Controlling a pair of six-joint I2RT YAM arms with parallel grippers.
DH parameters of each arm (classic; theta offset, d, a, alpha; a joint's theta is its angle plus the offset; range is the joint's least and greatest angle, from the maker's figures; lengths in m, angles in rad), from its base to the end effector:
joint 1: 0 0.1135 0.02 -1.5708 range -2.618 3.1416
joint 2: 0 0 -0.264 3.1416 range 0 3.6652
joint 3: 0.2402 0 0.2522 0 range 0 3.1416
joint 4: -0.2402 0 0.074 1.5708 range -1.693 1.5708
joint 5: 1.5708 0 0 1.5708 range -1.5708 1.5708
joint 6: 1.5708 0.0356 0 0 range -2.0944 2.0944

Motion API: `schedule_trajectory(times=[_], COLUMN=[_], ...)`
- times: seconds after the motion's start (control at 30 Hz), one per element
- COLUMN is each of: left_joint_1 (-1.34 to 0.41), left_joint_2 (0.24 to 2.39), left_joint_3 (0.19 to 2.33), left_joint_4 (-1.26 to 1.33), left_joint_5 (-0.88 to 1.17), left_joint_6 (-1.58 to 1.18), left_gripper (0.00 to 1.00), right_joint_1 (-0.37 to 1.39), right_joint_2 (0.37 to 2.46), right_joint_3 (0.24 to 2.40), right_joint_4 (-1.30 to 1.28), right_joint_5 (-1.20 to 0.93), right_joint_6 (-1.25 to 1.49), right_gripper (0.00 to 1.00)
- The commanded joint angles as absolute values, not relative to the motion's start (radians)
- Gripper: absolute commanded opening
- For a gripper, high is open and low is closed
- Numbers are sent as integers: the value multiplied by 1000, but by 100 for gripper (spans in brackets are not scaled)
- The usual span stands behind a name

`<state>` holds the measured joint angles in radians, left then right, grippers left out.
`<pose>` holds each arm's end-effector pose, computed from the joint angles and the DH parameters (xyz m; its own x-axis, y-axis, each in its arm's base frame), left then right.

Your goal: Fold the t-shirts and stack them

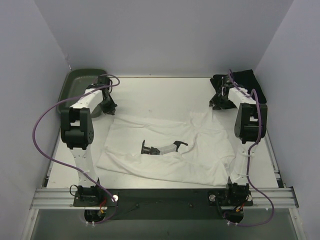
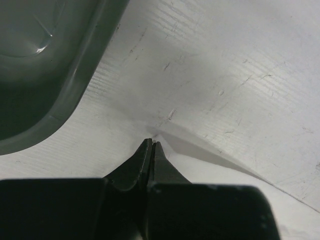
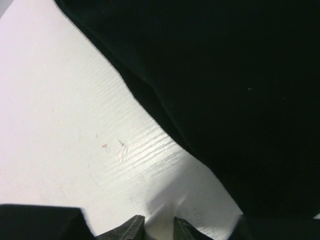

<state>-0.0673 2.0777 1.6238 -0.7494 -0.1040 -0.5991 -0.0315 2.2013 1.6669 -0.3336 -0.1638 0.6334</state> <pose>0.4332 -0.0255 0.1887 -0.7857 -0.5092 -0.3513 -0.5005 0.8570 -0.1226 0.4875 -0.0096 0.1703 -0.6587 0.6050 -0.4473 0.3916 0.7833 0.4829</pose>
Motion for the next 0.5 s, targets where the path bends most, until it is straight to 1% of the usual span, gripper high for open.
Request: schedule_trajectory(times=[0.0,0.1,0.27,0.47], left_joint_1=[-57,-57,-51,-25], left_joint_2=[2023,2014,1987,1913], left_joint_3=[1620,1612,1603,1542], left_joint_4=[-718,-715,-713,-684], left_joint_5=[-100,-100,-112,-98], left_joint_6=[-611,-611,-612,-626], left_gripper=[0,0,0,0], right_joint_1=[-20,-20,-11,-6], right_joint_2=[2177,2166,2126,1981], right_joint_3=[1678,1678,1680,1634], right_joint_4=[-367,-371,-371,-368], right_joint_5=[-175,-176,-172,-141], right_joint_6=[649,653,626,581], right_gripper=[19,0,0,0])
